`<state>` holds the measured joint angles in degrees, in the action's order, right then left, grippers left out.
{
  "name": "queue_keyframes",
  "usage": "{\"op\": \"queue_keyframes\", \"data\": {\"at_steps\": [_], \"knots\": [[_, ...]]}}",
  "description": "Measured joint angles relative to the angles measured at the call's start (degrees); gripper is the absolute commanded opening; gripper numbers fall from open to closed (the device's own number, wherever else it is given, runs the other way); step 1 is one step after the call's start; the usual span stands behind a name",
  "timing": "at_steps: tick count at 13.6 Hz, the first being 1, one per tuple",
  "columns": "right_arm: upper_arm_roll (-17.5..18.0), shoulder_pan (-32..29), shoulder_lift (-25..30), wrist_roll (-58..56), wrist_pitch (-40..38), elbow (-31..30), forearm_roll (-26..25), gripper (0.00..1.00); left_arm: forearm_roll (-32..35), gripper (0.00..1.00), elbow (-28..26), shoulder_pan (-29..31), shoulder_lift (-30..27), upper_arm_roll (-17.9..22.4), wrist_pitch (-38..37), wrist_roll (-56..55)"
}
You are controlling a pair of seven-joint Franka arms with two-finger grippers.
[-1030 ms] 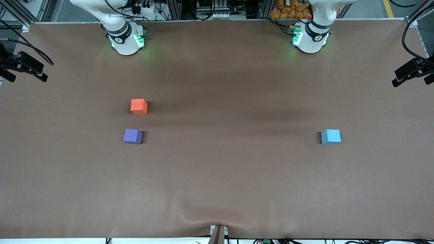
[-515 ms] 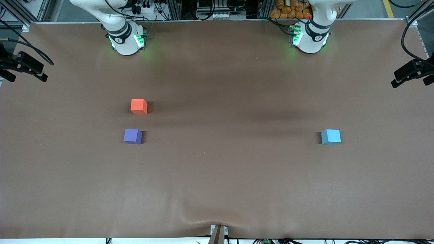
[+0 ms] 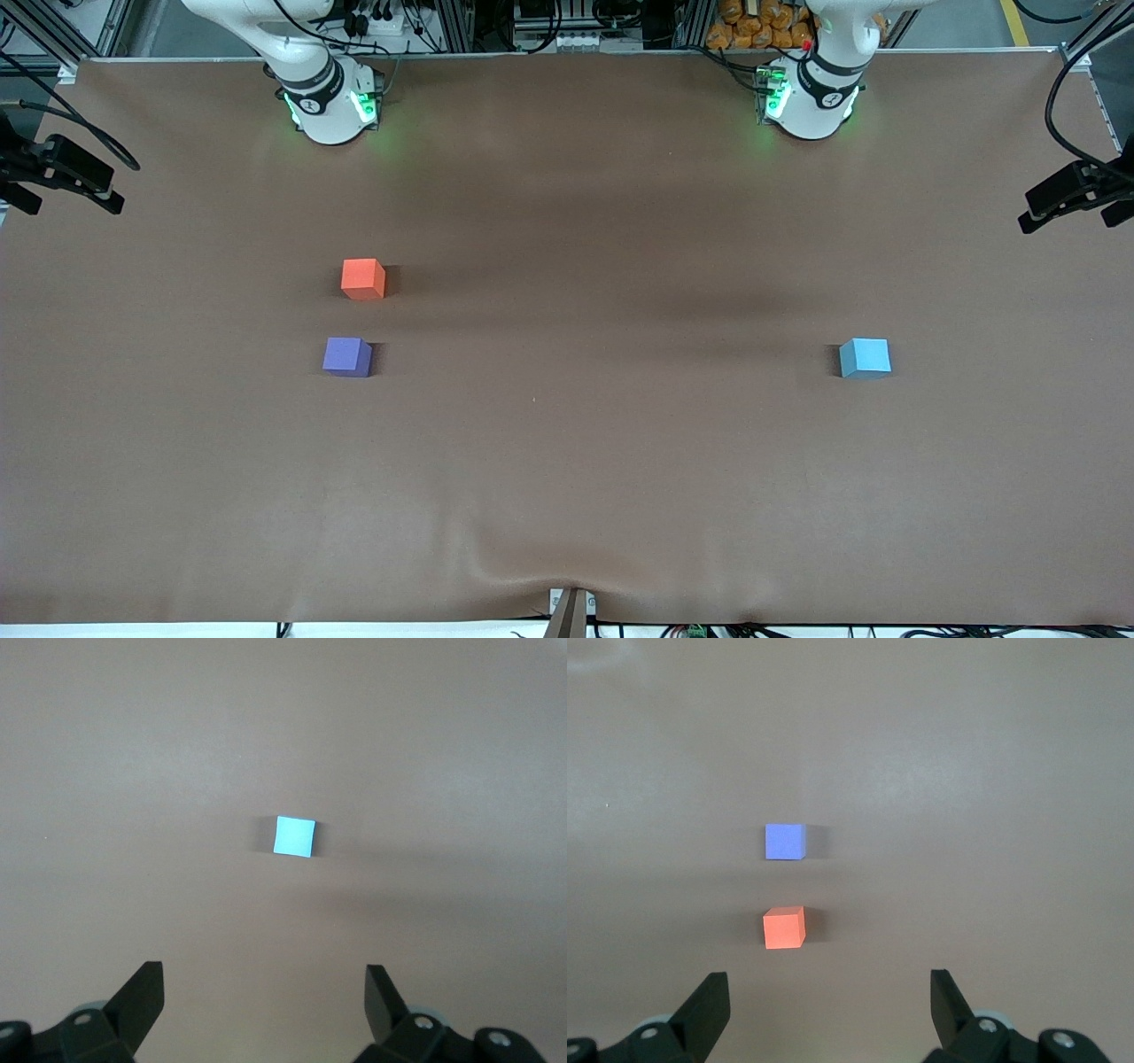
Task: Place blue block between orange and purple blocks
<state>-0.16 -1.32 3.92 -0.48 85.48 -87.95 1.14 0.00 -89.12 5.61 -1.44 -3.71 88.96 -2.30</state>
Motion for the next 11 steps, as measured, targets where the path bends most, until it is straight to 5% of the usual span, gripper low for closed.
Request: {"op": "queue_keyframes", "data": {"at_steps": [11], "knots": [[0.0,0.0,0.0,0.0,0.0,0.0,0.2,1.0,0.0,1.0,0.0,0.0,3.7,0.0,4.0,0.0]]}}
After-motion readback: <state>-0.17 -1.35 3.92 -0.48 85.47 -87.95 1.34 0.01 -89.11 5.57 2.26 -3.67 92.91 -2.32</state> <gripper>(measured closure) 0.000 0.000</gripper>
